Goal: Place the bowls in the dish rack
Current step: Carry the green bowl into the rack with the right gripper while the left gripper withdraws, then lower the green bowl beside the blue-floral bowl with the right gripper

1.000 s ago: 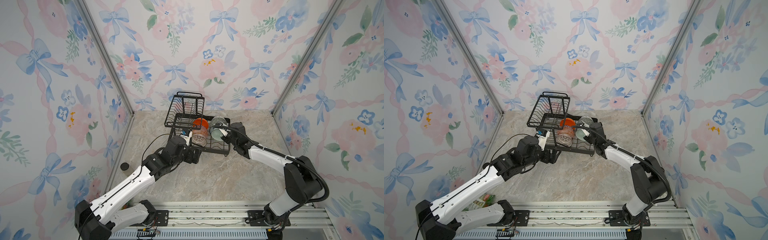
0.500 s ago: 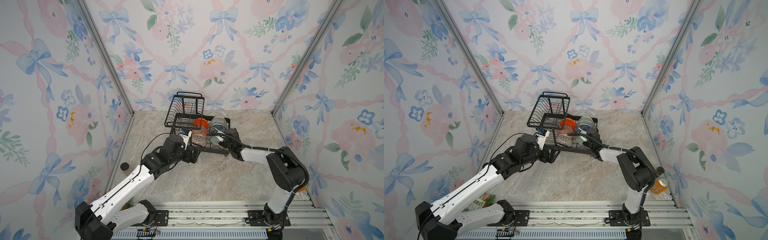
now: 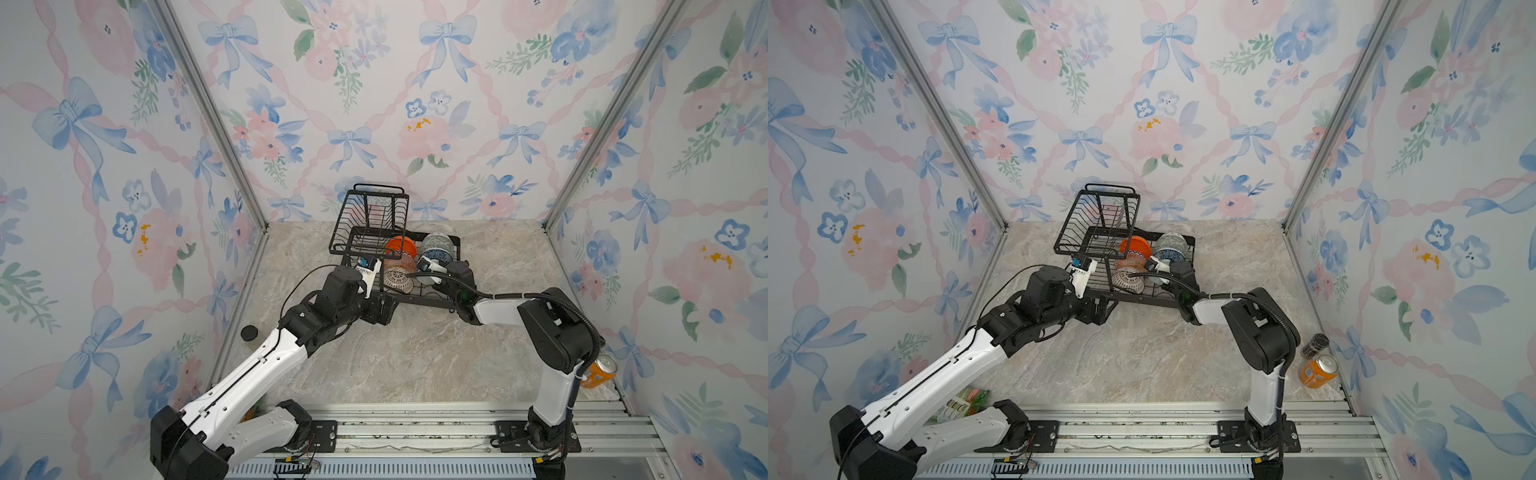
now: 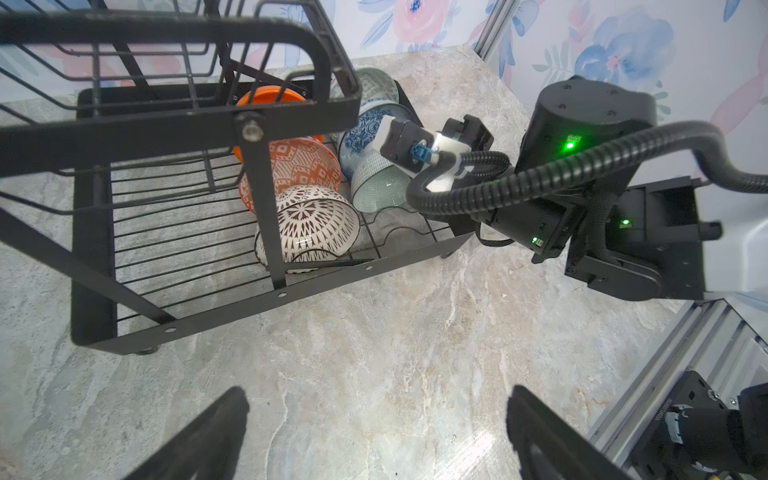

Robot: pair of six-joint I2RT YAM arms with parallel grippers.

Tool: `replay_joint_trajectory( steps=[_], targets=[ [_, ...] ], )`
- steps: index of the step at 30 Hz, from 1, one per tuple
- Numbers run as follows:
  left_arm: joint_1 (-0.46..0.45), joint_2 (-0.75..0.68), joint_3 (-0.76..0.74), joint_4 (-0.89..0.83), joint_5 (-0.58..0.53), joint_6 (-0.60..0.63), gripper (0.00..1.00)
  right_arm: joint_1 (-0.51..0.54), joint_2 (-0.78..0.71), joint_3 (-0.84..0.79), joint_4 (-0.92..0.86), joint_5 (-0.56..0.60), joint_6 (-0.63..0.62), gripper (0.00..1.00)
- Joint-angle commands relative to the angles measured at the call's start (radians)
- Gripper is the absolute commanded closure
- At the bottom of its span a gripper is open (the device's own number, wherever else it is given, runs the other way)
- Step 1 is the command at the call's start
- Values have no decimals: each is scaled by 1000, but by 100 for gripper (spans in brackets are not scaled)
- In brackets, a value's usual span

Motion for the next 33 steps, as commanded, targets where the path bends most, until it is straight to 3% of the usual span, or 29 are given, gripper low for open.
replay_joint_trajectory(
  steps=[1, 11, 20, 33],
  targets=[
    [11, -4, 15, -25, 21, 28, 2, 6, 1, -33, 22, -26, -5, 100],
    [21, -24, 21, -54, 25, 33, 2, -18, -86, -55, -139, -161, 82, 100],
    [23, -45, 21, -79, 15, 31, 2, -22, -64, -26, -166, -158, 122, 100],
    [36, -52, 17, -86, 12, 32, 2, -18, -58, -2, -158, -131, 129, 67]
  ],
)
